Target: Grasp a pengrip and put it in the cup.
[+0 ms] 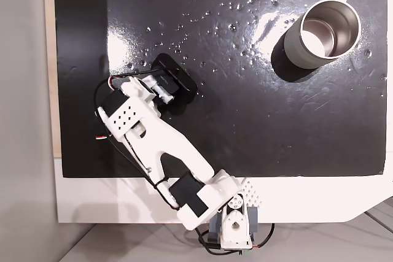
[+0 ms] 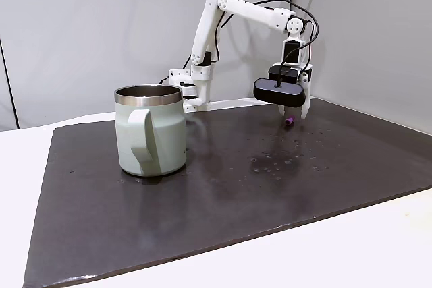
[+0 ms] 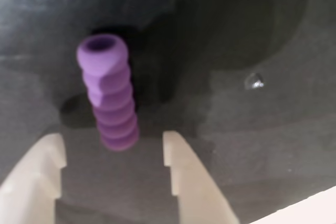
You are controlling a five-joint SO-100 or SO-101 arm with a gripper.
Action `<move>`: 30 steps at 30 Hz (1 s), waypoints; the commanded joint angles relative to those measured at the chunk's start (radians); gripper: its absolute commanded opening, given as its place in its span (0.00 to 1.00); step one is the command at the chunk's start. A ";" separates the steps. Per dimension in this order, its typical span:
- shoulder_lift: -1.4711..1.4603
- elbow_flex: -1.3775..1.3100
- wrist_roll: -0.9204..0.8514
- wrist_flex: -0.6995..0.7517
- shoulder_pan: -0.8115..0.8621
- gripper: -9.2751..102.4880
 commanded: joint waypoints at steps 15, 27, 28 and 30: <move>-0.055 -0.057 -0.178 -0.064 0.098 0.16; 0.115 0.043 -0.222 0.012 0.109 0.08; 0.156 0.043 -0.227 0.043 0.109 0.08; 0.241 0.043 -0.239 0.107 0.109 0.08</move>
